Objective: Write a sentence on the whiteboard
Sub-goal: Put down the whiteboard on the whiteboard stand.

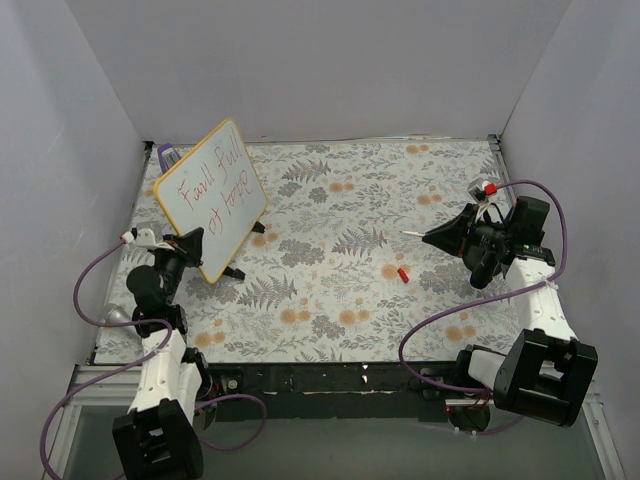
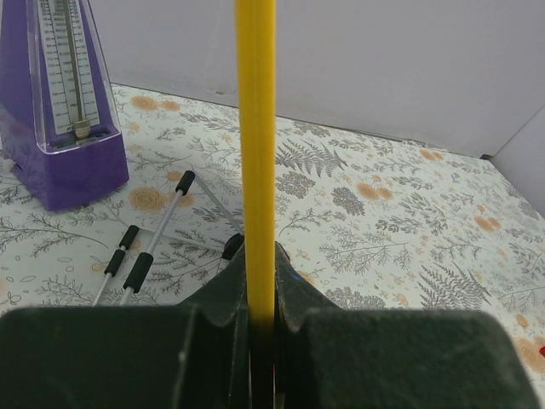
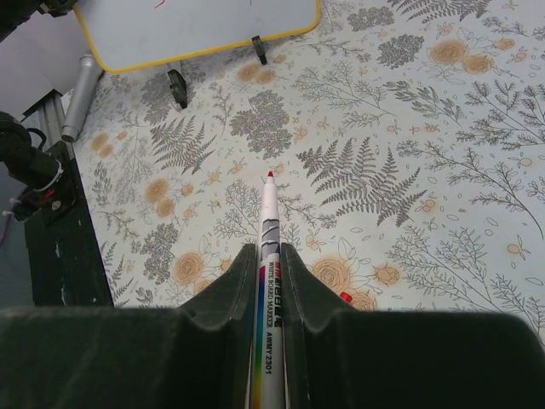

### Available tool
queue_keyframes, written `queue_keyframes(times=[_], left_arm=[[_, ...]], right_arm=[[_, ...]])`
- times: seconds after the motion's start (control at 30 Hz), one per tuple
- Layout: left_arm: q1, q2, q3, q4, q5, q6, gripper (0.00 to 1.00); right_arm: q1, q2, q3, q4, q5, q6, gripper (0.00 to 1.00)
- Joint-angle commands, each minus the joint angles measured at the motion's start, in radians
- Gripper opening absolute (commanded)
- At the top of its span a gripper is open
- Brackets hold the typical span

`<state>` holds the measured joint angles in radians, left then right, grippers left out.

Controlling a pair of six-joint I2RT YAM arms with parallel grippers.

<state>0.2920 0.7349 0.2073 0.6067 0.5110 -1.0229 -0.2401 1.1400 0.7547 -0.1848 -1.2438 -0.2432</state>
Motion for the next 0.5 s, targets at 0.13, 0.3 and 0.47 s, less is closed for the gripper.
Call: queue_keyframes(times=[0.13,0.3,0.47], left_arm=[[-0.001,-0.072,-0.011,-0.038,-0.042,-0.042,0.0],[-0.001,-0.065,-0.008,-0.042,-0.042,-0.028,0.04],[-0.001,-0.06,0.0,-0.061,-0.04,0.01,0.16]], right_arm=[[0.004,-0.01,0.023,-0.016,-0.037,-0.018,0.01],[0.004,-0.011,0.021,-0.016,-0.037,-0.018,0.01],[0.004,-0.011,0.023,-0.016,-0.036,-0.018,0.01]])
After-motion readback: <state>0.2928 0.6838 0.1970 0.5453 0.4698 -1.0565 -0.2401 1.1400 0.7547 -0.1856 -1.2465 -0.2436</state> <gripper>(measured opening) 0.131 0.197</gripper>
